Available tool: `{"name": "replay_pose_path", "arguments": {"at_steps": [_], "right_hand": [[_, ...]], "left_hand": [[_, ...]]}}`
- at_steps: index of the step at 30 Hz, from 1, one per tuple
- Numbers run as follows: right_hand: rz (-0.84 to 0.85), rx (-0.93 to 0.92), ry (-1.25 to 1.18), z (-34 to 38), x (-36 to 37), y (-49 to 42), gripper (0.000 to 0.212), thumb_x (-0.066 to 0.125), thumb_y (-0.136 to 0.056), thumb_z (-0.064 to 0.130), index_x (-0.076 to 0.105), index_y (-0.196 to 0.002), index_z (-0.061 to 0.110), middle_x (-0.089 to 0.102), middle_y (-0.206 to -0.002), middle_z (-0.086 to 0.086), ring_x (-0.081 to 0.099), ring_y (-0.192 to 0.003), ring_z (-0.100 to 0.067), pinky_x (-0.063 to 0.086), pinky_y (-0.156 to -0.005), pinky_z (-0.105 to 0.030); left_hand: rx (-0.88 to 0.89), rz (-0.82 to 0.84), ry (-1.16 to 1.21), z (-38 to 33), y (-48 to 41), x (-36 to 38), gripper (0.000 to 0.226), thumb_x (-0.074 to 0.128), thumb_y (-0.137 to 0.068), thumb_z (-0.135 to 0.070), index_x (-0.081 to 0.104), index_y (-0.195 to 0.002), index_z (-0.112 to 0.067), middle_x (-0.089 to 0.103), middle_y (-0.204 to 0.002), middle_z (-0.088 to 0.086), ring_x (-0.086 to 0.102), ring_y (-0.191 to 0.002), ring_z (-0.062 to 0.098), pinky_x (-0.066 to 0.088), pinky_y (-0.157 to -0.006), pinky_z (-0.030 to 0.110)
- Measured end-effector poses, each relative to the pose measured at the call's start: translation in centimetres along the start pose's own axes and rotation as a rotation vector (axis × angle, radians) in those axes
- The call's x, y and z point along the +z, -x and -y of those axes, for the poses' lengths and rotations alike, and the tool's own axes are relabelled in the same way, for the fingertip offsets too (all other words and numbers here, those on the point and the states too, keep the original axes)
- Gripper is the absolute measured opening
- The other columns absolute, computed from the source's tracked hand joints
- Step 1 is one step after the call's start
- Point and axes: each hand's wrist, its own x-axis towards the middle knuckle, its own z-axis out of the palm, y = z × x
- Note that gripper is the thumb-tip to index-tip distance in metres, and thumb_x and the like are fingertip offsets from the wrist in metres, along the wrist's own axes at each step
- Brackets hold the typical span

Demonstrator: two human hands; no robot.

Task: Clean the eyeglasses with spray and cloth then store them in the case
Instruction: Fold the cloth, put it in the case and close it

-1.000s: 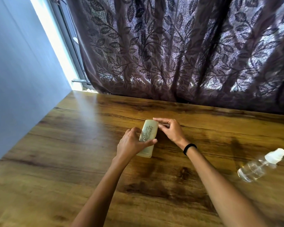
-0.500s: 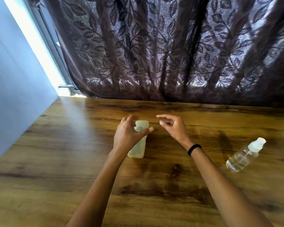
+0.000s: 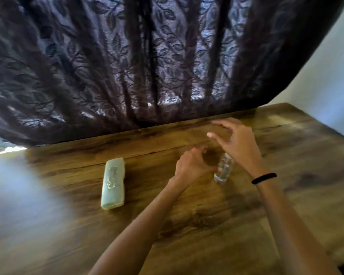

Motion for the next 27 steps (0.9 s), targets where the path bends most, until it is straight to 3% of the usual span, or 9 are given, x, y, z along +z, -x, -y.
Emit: {"name": "replay_pose_path", "arguments": {"at_steps": [4, 7, 11, 14, 17, 22, 27], "right_hand": [[0.061, 0.110, 0.047, -1.2, -1.6, 1.6, 0.042, 0.074, -0.074, 0.035, 0.065, -0.111, 0.017, 0.065, -0.113, -0.005, 0.061, -0.102, -0.019, 0.049, -0.086, -0.029], [0.122, 0.181, 0.036, -2.1, -1.8, 2.6, 0.048, 0.078, -0.069, 0.030, 0.064, -0.114, 0.017, 0.067, -0.110, -0.004, 0.063, -0.098, -0.018, 0.051, -0.087, -0.036], [0.138, 0.241, 0.001, -3.0, -1.1, 3.7, 0.051, 0.082, -0.066, 0.023, 0.063, -0.113, 0.015, 0.067, -0.104, -0.003, 0.062, -0.093, -0.016, 0.048, -0.083, -0.027], [0.135, 0.249, -0.024, -2.9, -0.2, 3.7, 0.045, 0.081, -0.067, 0.020, 0.064, -0.108, 0.012, 0.068, -0.097, -0.003, 0.062, -0.089, -0.016, 0.049, -0.081, -0.028], [0.147, 0.213, -0.076, -1.7, 0.8, 2.7, 0.038, 0.080, -0.068, 0.021, 0.065, -0.102, 0.012, 0.066, -0.089, 0.002, 0.062, -0.083, -0.012, 0.047, -0.076, -0.021], [0.176, 0.054, -0.178, 2.6, 4.5, -1.0, 0.034, 0.080, -0.068, 0.023, 0.067, -0.097, 0.013, 0.063, -0.082, 0.007, 0.059, -0.074, -0.004, 0.041, -0.063, -0.001], [0.198, -0.108, -0.312, 7.5, 10.4, -4.8, 0.037, 0.080, -0.070, 0.023, 0.067, -0.102, 0.008, 0.069, -0.095, -0.004, 0.060, -0.084, -0.008, 0.041, -0.071, -0.002]], "left_hand": [[-0.031, 0.074, -0.055, -1.3, -1.1, 2.3, 0.069, 0.079, -0.063, -0.046, 0.053, -0.122, -0.021, 0.064, -0.115, 0.001, 0.059, -0.106, 0.019, 0.050, -0.088, 0.037], [-0.049, 0.053, -0.062, -1.3, -1.3, 3.3, 0.060, 0.078, -0.065, -0.045, 0.058, -0.114, -0.018, 0.067, -0.104, 0.004, 0.062, -0.098, 0.022, 0.051, -0.078, 0.036], [-0.017, -0.022, 0.008, -0.9, -1.0, 3.8, 0.048, 0.079, -0.065, -0.042, 0.064, -0.105, -0.022, 0.069, -0.090, 0.002, 0.064, -0.085, 0.021, 0.053, -0.072, 0.036], [-0.030, -0.066, 0.025, -0.4, -0.7, 3.4, 0.041, 0.080, -0.065, -0.041, 0.065, -0.098, -0.022, 0.069, -0.085, 0.001, 0.064, -0.080, 0.019, 0.052, -0.068, 0.034], [-0.036, -0.126, 0.043, 0.5, -0.6, 1.7, 0.042, 0.080, -0.064, -0.041, 0.065, -0.100, -0.023, 0.069, -0.086, -0.004, 0.064, -0.078, 0.013, 0.055, -0.070, 0.033], [-0.109, -0.282, 0.020, 3.2, -0.2, -4.3, 0.038, 0.081, -0.064, -0.037, 0.065, -0.095, -0.022, 0.069, -0.083, -0.005, 0.064, -0.073, 0.012, 0.049, -0.059, 0.025], [-0.213, -0.448, -0.001, 6.9, 0.8, -11.2, 0.039, 0.081, -0.065, -0.034, 0.066, -0.098, -0.019, 0.068, -0.084, -0.002, 0.062, -0.077, 0.014, 0.046, -0.064, 0.028]]}}
